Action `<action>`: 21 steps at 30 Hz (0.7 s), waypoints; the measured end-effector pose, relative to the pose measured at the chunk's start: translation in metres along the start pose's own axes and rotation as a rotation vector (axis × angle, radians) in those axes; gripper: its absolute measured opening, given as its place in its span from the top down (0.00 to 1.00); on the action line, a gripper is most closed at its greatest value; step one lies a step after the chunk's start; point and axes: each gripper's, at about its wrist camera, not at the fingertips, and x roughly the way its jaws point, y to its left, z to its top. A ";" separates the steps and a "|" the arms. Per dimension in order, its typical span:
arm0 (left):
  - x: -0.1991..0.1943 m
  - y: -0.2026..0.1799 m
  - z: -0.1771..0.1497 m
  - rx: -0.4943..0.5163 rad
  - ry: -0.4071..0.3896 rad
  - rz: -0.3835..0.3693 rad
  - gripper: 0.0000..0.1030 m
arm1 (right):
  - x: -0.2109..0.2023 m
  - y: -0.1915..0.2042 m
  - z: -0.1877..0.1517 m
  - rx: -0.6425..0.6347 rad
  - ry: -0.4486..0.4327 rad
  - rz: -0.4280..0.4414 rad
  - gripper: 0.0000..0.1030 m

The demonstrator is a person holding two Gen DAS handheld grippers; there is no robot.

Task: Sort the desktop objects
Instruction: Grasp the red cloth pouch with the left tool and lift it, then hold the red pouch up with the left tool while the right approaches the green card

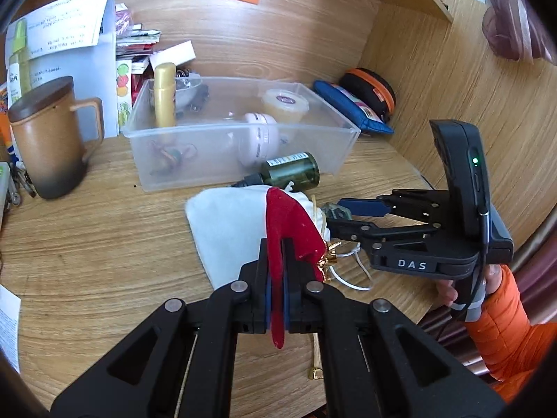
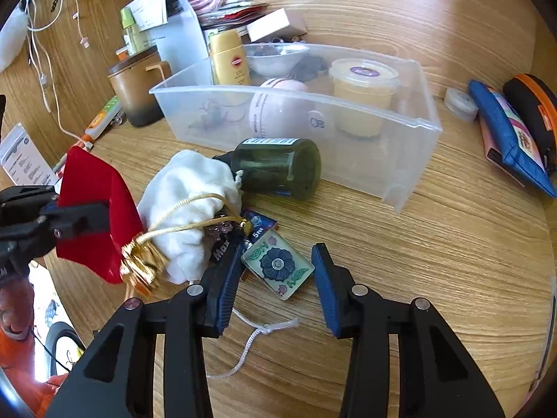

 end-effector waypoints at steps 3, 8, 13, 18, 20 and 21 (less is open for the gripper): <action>-0.004 0.003 0.003 -0.006 -0.014 0.007 0.97 | -0.008 -0.002 0.000 0.007 -0.015 -0.007 0.63; -0.015 0.008 0.010 -0.014 -0.049 0.026 0.97 | -0.026 -0.001 0.004 0.006 -0.061 -0.026 0.63; -0.023 0.011 0.018 -0.011 -0.076 0.037 0.97 | -0.045 0.003 0.009 -0.008 -0.111 -0.045 0.63; -0.033 0.011 0.027 -0.011 -0.105 0.026 0.97 | -0.057 0.003 0.014 -0.013 -0.142 -0.057 0.63; -0.035 0.009 0.030 -0.006 -0.114 0.022 0.97 | -0.060 0.002 0.015 -0.009 -0.149 -0.055 0.63; -0.037 0.008 0.032 -0.001 -0.124 0.026 0.97 | -0.061 0.002 0.016 -0.007 -0.150 -0.055 0.63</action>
